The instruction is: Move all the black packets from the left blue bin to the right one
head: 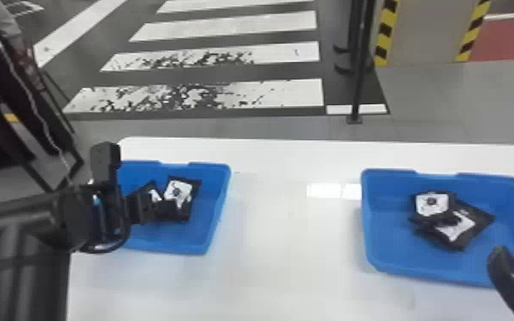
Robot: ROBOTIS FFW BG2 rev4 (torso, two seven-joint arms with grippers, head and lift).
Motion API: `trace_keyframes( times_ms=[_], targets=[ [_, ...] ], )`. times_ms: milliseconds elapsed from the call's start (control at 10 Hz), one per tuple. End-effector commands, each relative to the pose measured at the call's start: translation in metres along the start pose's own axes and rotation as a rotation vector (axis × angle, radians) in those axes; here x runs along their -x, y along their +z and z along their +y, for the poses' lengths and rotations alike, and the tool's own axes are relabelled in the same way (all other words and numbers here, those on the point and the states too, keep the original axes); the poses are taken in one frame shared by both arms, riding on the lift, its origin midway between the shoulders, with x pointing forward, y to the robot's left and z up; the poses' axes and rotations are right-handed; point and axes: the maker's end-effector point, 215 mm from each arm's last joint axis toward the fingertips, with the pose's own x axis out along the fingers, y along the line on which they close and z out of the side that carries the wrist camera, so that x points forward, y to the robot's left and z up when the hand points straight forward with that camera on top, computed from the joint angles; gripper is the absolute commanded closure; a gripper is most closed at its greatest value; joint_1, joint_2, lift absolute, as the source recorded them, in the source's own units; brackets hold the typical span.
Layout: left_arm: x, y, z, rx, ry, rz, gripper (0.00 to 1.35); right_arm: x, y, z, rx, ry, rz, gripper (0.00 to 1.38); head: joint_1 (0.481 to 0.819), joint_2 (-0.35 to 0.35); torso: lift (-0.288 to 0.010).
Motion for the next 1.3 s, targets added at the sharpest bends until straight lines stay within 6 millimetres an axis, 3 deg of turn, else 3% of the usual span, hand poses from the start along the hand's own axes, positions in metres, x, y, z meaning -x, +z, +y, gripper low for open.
trace_keyframes(
  times_ms=[0, 200, 500, 600, 700, 800, 1000, 1200],
  targets=[
    [0.014, -0.001, -0.023, -0.02, -0.059, -0.033, 1.21, 0.0, 0.0, 0.001, -0.002, 0.004, 0.001, 0.17, 0.695, 0.151, -0.15],
    [0.031, -0.006, -0.046, -0.039, -0.117, -0.061, 1.21, 0.0, 0.002, 0.001, -0.002, 0.005, -0.001, 0.17, 0.695, 0.116, -0.15],
    [0.044, -0.013, -0.063, -0.045, -0.163, -0.069, 1.21, -0.001, -0.001, 0.003, -0.016, 0.01, 0.004, 0.17, 0.695, 0.082, -0.15],
    [0.044, -0.018, -0.061, -0.045, -0.149, -0.043, 1.07, -0.002, -0.002, 0.004, -0.02, 0.012, 0.004, 0.17, 0.695, 0.079, -0.15],
    [0.044, -0.02, -0.057, -0.036, -0.139, -0.026, 0.6, -0.003, -0.004, 0.006, -0.026, 0.016, 0.009, 0.17, 0.695, 0.079, -0.15],
    [0.045, -0.016, -0.055, -0.04, -0.129, -0.03, 0.4, -0.003, -0.005, 0.006, -0.028, 0.017, 0.011, 0.17, 0.695, 0.083, -0.15],
    [0.043, -0.008, -0.042, -0.038, -0.081, -0.021, 0.32, -0.003, -0.008, 0.006, -0.036, 0.016, 0.021, 0.17, 0.695, 0.097, -0.15],
    [0.026, -0.012, -0.043, -0.034, -0.078, 0.046, 0.32, -0.005, -0.013, 0.006, -0.049, 0.02, 0.031, 0.17, 0.695, 0.111, -0.15]
  ],
)
